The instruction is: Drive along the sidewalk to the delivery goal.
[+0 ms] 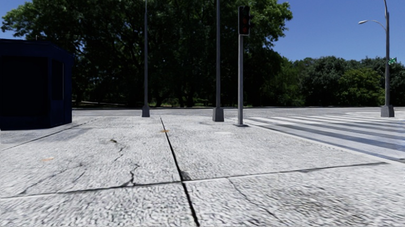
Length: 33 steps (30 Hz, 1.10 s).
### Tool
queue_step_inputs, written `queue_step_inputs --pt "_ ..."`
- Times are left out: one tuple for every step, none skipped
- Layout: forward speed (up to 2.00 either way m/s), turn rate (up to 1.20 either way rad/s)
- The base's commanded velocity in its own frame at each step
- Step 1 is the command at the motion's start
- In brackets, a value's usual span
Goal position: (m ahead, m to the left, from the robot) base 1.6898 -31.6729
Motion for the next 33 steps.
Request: queue_step_inputs --pt "2.00 -0.59" --pt "2.00 -0.59" --pt "2.00 -0.59" --pt "2.00 -0.59" --pt "2.00 -0.58" --pt "2.00 -0.57" --pt "2.00 -0.55" --pt "2.00 -0.55" --pt "2.00 -0.55" --pt "2.00 -0.55" --pt "2.00 -0.55" --pt "2.00 -0.55" --pt "2.00 -0.55" --pt "2.00 -0.54" --pt "2.00 -0.54" --pt "2.00 -0.54" --pt "2.00 -0.54" --pt "2.00 -0.54" --pt "2.00 -0.54" --pt "2.00 -0.54" --pt "2.00 -0.54" --pt "2.00 -0.54" --pt "2.00 -0.54" --pt "2.00 -0.54" --pt "2.00 -0.54" --pt "2.00 -0.54" --pt "2.00 -0.54" --pt "2.00 -0.54" --pt "2.00 -0.54" --pt "2.00 -0.54" --pt "2.00 -0.54" --pt "2.00 -0.54" --pt "2.00 -0.54"
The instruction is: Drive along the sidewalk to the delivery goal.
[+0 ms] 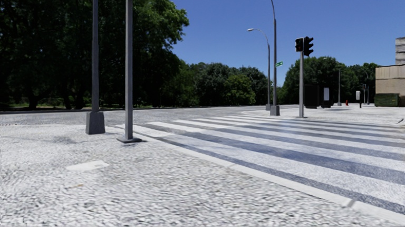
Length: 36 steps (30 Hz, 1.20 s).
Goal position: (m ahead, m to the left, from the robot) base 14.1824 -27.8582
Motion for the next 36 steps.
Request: queue_step_inputs --pt "2.00 -0.54" --pt "2.00 -0.54" --pt "2.00 -0.54" --pt "2.00 -0.54" --pt "2.00 -0.54" --pt "2.00 -0.54" --pt "2.00 -0.54" --pt "2.00 -0.54" --pt "2.00 -0.54" --pt "2.00 -0.54" --pt "2.00 -0.54" --pt "2.00 -0.54" --pt "2.00 -0.54" --pt "2.00 -0.54" --pt "2.00 -0.54" --pt "2.00 -0.54" --pt "2.00 -0.54" --pt "2.00 -0.54" --pt "2.00 -0.54" --pt "2.00 -0.54" --pt "2.00 -0.54" --pt "2.00 -0.54" --pt "2.00 -0.54" --pt "2.00 -0.54" --pt "2.00 -0.54" --pt "1.98 -0.54" --pt "1.98 -0.54" --pt "1.86 -0.54" --pt "1.78 -0.54" --pt "1.67 -0.54" --pt "1.67 -0.54" --pt "1.58 -0.54" --pt "1.52 -0.54" --pt "1.45 -0.54" --pt "1.45 -0.54" --pt "1.39 -0.54"
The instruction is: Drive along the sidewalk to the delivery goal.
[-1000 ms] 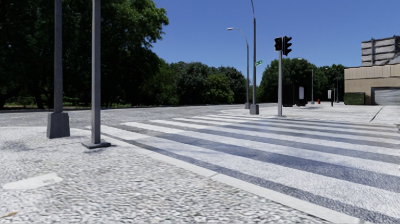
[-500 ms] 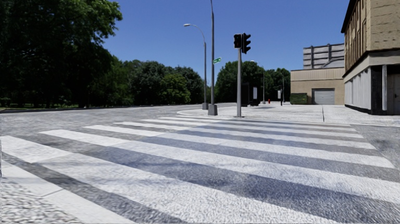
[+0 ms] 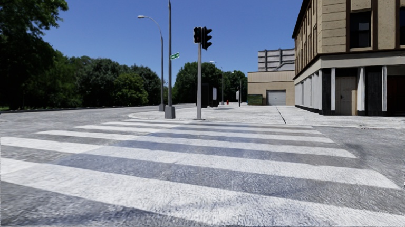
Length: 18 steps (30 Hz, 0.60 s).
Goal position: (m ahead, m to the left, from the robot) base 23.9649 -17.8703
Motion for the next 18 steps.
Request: queue_step_inputs --pt "1.32 -0.54" --pt "1.29 -0.54" --pt "1.28 -0.54" --pt "1.28 -0.54" --pt "1.28 -0.51" --pt "1.27 -0.48" --pt "1.26 -0.47" --pt "1.26 -0.47" --pt "1.23 -0.46" --pt "1.20 -0.46" --pt "1.20 -0.46" --pt "1.18 -0.46" --pt "1.15 -0.46" --pt "1.15 -0.43" --pt "1.15 -0.43" --pt "1.14 -0.42" --pt "1.14 -0.41" --pt "1.14 -0.41"
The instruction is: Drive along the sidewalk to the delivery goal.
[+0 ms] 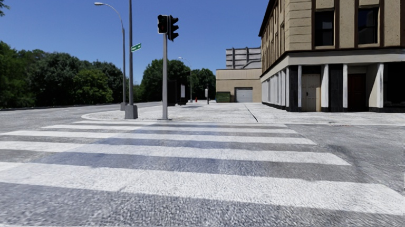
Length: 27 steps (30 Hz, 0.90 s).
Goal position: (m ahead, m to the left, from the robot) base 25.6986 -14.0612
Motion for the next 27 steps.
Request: queue_step_inputs --pt "1.14 -0.41" --pt "1.14 -0.41" --pt "1.29 -0.41" --pt "2.00 -0.41" --pt "2.00 -0.41" --pt "2.00 -0.41" --pt "2.00 -0.41" --pt "2.00 -0.40" --pt "2.00 -0.40" --pt "2.00 -0.35" --pt "2.00 -0.24" --pt "2.00 -0.03" --pt "2.00 -0.03" --pt "2.00 0.00" --pt "2.00 0.00" --pt "2.00 0.00" --pt "2.00 0.00" --pt "2.00 0.00" --pt "2.00 0.00" --pt "2.00 0.00" --pt "2.00 0.00" --pt "2.00 0.00" --pt "2.00 0.00" --pt "2.00 0.00" --pt "2.00 0.00" --pt "2.00 0.00" --pt "2.00 -0.04"
